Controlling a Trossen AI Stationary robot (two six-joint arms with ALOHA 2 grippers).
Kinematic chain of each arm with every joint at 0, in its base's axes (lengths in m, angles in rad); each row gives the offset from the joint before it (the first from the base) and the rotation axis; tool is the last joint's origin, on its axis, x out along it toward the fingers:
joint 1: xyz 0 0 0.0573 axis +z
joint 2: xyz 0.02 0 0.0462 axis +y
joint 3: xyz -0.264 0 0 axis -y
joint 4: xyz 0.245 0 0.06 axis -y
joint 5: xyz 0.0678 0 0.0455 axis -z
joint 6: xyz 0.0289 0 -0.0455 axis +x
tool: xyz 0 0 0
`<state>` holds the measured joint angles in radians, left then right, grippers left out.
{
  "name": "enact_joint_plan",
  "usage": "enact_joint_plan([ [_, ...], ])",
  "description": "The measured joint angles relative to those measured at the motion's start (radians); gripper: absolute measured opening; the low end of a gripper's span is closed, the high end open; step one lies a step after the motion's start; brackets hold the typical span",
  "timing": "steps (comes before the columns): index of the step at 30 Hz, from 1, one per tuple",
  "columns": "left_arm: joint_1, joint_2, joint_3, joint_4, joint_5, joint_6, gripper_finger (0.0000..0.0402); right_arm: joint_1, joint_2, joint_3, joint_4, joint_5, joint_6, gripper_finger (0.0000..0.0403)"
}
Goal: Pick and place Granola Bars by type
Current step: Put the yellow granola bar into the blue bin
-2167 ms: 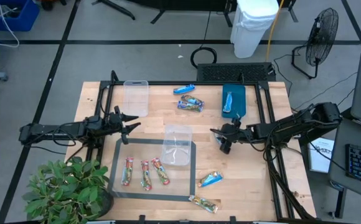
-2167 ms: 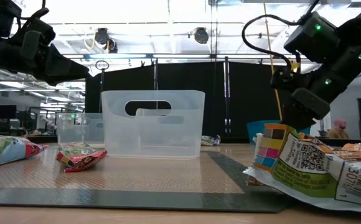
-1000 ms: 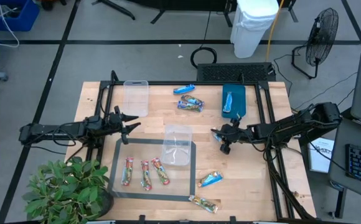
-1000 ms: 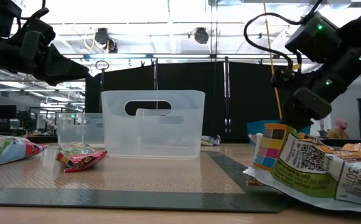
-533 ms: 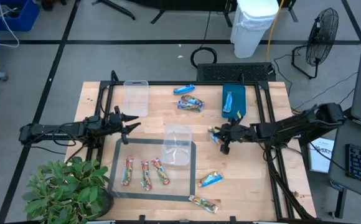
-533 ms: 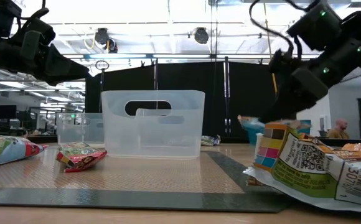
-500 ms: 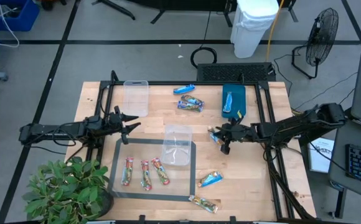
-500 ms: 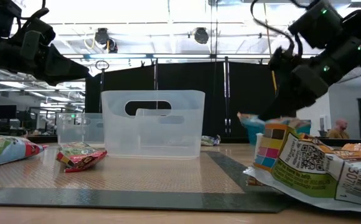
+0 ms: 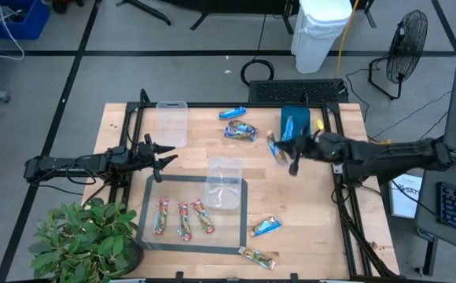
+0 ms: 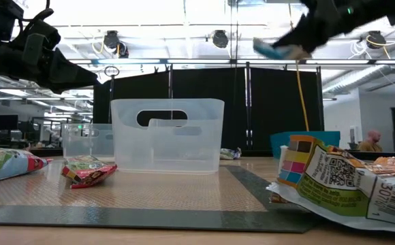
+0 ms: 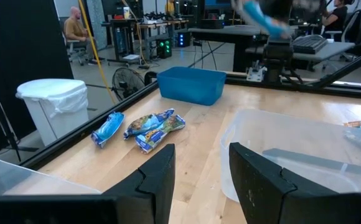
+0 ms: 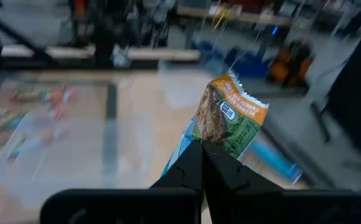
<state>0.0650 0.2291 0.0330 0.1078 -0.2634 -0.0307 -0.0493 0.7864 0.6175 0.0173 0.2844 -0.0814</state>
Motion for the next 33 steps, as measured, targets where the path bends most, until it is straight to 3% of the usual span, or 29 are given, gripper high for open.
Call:
enact_joint_plan([
  [8, 0.0, 0.0, 0.0, 0.0, 0.0, 0.0, 0.0157, -0.083, -0.014, 0.114, 0.022, -0.002, -0.139, 0.0],
  [17, 0.0, 0.0, 0.0, 0.0, 0.0, 0.0, 0.0157, -0.225, -0.014, 0.124, -0.064, -0.077, -0.115, 0.0],
  [26, 0.0, 0.0, 0.0, 0.0, 0.0, 0.0, 0.0157, -0.367, -0.001, 0.124, -0.229, 0.14, -0.056, 0.0],
  [33, 0.0, 0.0, 0.0, 0.0, 0.0, 0.0, 0.0157, -0.412, 0.005, 0.064, -0.225, 0.161, -0.032, 0.0],
])
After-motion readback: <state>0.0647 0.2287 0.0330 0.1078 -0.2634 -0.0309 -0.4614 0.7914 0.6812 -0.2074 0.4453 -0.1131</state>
